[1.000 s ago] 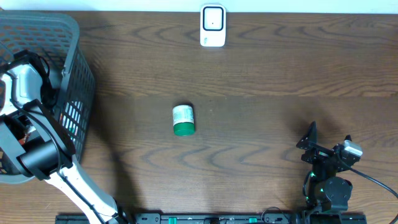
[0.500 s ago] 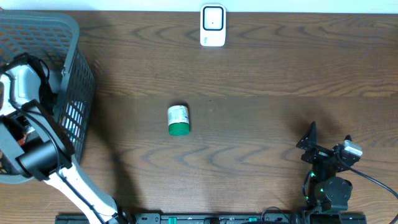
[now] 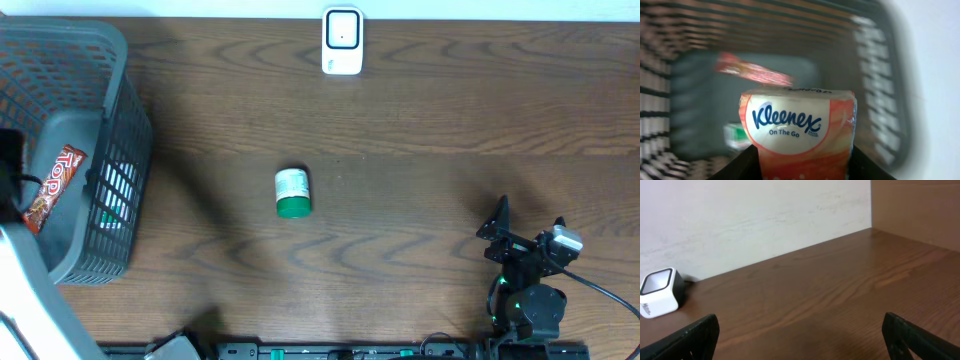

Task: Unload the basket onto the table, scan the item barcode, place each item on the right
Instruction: 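Carry the Kleenex pack out and set it beside the bottle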

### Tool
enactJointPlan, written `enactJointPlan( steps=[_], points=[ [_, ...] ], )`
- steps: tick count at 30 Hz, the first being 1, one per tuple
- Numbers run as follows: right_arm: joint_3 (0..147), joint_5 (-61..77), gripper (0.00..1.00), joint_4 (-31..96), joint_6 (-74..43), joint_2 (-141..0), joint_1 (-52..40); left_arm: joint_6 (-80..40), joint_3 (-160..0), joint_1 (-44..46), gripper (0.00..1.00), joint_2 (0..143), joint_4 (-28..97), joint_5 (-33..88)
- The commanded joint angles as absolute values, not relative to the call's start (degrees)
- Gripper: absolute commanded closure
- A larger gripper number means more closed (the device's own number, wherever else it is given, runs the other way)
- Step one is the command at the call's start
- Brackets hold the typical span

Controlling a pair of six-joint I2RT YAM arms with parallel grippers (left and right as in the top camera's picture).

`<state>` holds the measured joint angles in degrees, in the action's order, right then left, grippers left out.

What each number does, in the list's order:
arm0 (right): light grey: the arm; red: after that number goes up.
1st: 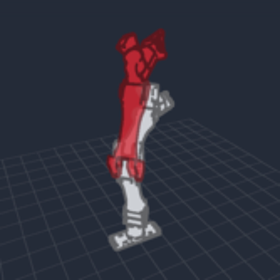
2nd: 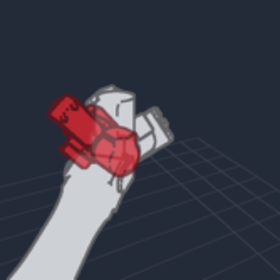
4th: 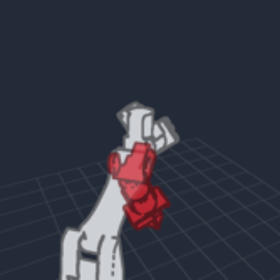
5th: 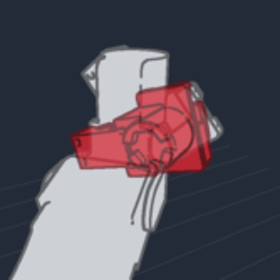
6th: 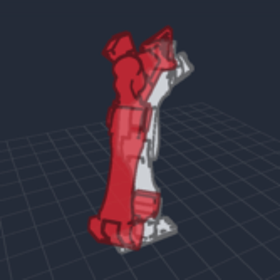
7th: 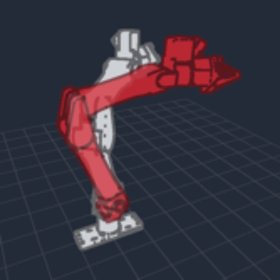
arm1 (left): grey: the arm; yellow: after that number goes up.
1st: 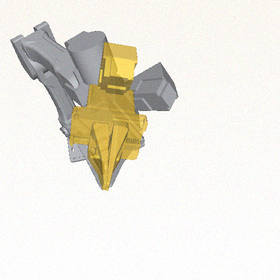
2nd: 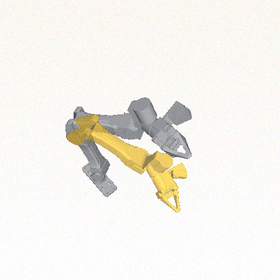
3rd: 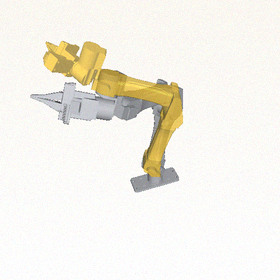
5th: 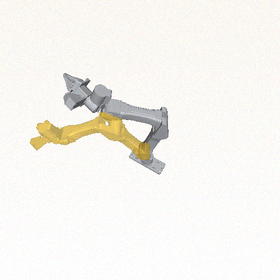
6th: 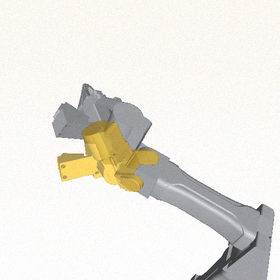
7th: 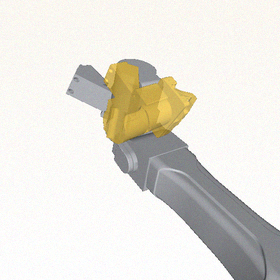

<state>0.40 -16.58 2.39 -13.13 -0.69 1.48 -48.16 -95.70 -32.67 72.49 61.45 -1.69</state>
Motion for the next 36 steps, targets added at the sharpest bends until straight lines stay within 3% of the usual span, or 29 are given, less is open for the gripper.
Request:
enactJointPlan(
  steps=[1, 8, 17, 23, 31, 36],
  points=[
    [0.32, -17.28, 0.01, 2.7, -12.58, -0.38, 1.89, -47.18, -95.59, -26.44, 0.53, 68.1, 59.31, 13.96],
    [0.32, -17.28, 0.01, 2.7, -12.58, -0.38, 1.89, -47.2, -95.18, 0.78, 0.53, 66.63, 54.74, 16.14],
    [0.32, -17.28, 0.01, 2.7, -12.58, -0.38, 1.89, -47.18, -94.08, 29.98, 0.52, 84.93, 53.6, 0.43],
    [0.32, -17.28, 0.01, 2.7, -12.58, -0.38, 1.89, -48.58, -94.08, 37.41, 0.52, 101.84, 51.9, -4.23],
    [0.32, -17.28, 0.01, 2.7, -12.58, -0.38, 1.89, -50.19, -94.08, 39.51, 0.52, 119.0, 50.39, -5.02],
    [0.32, -17.28, 0.01, 2.7, -12.58, -0.38, 1.89, -48.12, -94.08, 39.94, 0.26, 122.72, 49.17, -5.1]
  ],
)
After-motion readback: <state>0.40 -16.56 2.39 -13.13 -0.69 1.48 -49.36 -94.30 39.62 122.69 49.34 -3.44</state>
